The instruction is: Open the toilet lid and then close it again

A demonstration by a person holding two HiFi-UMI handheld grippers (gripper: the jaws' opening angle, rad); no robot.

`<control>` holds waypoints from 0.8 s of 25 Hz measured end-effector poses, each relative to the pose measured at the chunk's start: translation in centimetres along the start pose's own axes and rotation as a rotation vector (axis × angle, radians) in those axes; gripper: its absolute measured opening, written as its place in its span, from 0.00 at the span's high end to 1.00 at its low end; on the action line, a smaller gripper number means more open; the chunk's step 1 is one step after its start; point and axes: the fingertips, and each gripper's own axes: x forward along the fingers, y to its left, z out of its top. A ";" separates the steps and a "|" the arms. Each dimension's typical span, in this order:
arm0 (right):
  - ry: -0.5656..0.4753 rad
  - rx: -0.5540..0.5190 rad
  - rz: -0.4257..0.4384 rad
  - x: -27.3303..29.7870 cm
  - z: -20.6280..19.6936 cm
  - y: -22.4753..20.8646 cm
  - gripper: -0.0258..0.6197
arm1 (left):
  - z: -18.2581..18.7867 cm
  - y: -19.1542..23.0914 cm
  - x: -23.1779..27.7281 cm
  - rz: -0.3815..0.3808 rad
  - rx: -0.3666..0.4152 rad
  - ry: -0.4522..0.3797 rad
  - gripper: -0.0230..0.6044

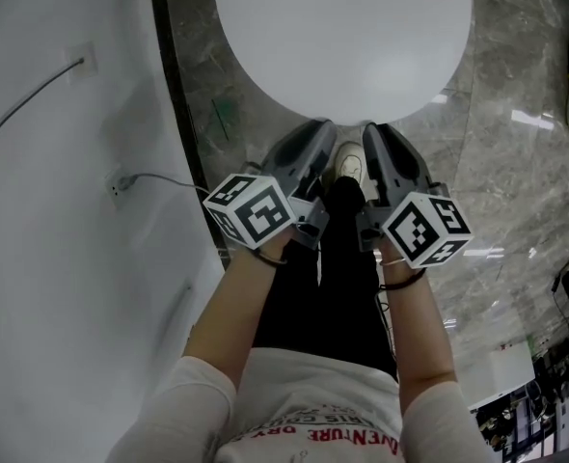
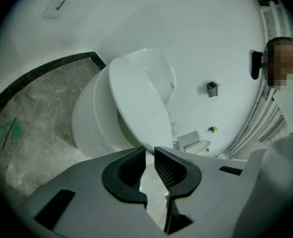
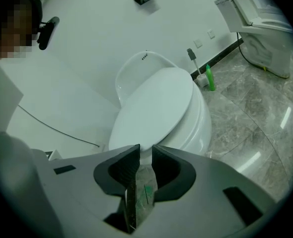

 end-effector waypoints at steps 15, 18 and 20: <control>-0.117 -0.376 0.055 -7.7 12.6 12.2 0.85 | 10.7 -15.4 -5.5 -0.187 0.123 -0.111 0.86; -0.156 -0.395 0.057 -7.9 15.8 14.2 0.85 | 13.7 -17.9 -5.5 -0.228 0.162 -0.124 0.86; -0.176 -0.402 0.037 -8.1 17.6 15.2 0.85 | 15.1 -19.2 -5.5 -0.239 0.188 -0.129 0.87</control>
